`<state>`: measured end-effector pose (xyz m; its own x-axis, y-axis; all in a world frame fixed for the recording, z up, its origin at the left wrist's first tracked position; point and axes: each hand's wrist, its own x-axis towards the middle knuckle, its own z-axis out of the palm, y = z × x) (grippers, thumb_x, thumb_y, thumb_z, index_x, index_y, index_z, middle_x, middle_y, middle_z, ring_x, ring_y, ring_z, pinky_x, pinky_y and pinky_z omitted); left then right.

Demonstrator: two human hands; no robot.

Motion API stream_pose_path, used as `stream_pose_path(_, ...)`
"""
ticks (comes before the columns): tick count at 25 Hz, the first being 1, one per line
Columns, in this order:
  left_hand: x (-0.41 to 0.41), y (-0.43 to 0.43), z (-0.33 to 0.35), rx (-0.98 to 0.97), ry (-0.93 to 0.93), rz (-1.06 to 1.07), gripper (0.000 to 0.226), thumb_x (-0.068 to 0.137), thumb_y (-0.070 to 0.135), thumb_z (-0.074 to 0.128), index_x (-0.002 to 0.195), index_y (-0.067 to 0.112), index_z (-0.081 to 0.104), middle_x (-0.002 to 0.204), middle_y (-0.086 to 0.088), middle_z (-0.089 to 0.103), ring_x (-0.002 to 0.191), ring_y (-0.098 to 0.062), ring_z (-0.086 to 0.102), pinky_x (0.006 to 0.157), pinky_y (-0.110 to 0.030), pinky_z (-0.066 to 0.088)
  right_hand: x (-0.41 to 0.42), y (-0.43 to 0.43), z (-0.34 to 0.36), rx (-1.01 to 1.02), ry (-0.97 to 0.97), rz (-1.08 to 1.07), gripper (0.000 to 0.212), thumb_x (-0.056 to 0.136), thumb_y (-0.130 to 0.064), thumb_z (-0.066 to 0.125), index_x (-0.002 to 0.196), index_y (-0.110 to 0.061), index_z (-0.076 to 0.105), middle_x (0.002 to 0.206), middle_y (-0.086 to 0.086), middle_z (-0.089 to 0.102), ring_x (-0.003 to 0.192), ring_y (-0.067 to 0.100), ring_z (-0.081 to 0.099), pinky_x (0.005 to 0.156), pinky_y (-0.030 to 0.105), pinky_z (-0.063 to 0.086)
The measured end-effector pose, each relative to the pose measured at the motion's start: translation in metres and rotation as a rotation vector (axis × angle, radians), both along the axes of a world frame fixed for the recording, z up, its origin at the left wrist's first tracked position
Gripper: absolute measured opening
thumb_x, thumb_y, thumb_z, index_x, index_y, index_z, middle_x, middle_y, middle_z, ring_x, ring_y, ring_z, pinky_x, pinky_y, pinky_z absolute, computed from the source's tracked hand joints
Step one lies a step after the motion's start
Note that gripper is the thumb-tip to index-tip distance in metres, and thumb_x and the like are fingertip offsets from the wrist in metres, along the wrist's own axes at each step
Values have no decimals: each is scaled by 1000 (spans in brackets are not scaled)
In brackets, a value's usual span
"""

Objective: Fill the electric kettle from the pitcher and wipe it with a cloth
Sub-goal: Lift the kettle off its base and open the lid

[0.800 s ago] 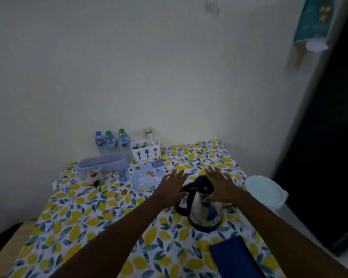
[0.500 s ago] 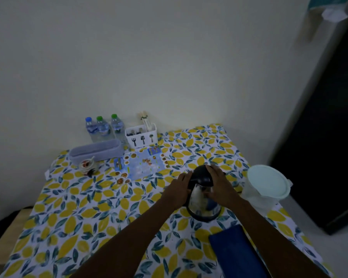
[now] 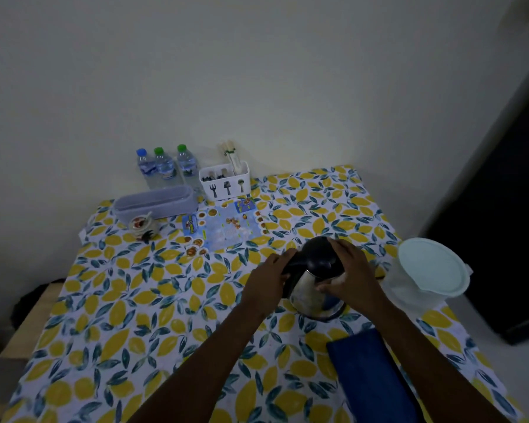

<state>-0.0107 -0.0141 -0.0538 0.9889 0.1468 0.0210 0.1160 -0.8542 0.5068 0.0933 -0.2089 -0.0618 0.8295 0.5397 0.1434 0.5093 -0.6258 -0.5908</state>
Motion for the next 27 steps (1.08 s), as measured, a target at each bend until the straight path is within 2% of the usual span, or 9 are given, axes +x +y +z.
stream_pose_path(3,-40,18,-2,-26,-29,42,56,98,9,48,148,25,29,137,-10,50,108,-31,57,88,-37,47,-35,18,-3,17,17,55,110,56,-52,86,147,-22,31,152,7,33,138,28,32,111,50,35)
stream_pose_path(8,-109,42,-14,-60,3,119,53,97,7,48,146,25,35,135,-10,53,111,-31,58,90,-41,50,-94,50,-30,-35,114,95,108,61,-55,82,149,-27,25,156,3,27,142,25,26,112,49,34)
stream_pose_path(11,-142,56,-22,-135,-5,148,52,97,2,47,144,23,38,137,-10,52,116,-31,56,94,-38,49,-127,63,-44,-56,115,119,108,62,-61,77,149,-29,22,156,3,27,142,26,26,113,49,33)
stream_pose_path(15,-165,55,-30,-227,-20,216,49,98,0,44,143,17,38,139,-11,49,125,-29,50,105,-37,41,-146,70,-53,-66,60,169,110,69,-64,70,152,-22,12,160,5,19,145,25,20,116,44,24)
stream_pose_path(19,-152,37,-22,-209,-98,193,42,98,14,50,140,11,42,141,-12,48,130,-30,45,109,-43,38,-147,54,-59,-141,-74,228,111,75,-70,59,151,-18,-3,162,4,8,149,20,2,120,49,9)
stream_pose_path(21,-139,27,-15,-183,-142,168,43,98,26,52,138,13,45,140,-10,51,128,-28,48,107,-48,39,-149,46,-61,-222,-174,189,110,74,-74,54,151,-10,10,160,9,16,149,20,-3,118,53,16)
stream_pose_path(24,-124,16,-14,-73,-13,198,64,92,57,48,143,21,37,147,-2,46,134,-23,43,114,-53,28,-155,45,-57,-354,-170,121,113,66,-79,56,146,-3,29,154,13,30,147,22,0,105,56,40)
stream_pose_path(26,-120,12,-17,-8,25,258,72,88,64,48,145,24,33,149,0,43,137,-22,39,117,-52,21,-155,44,-60,-370,-176,117,114,69,-82,48,147,-3,22,159,11,19,148,24,-4,104,55,41)
stream_pose_path(27,-120,10,-19,-3,4,276,73,87,65,49,145,24,34,148,0,44,135,-22,41,116,-51,24,-154,43,-62,-375,-190,114,114,71,-84,41,148,-4,17,162,9,8,148,21,-9,106,54,37)
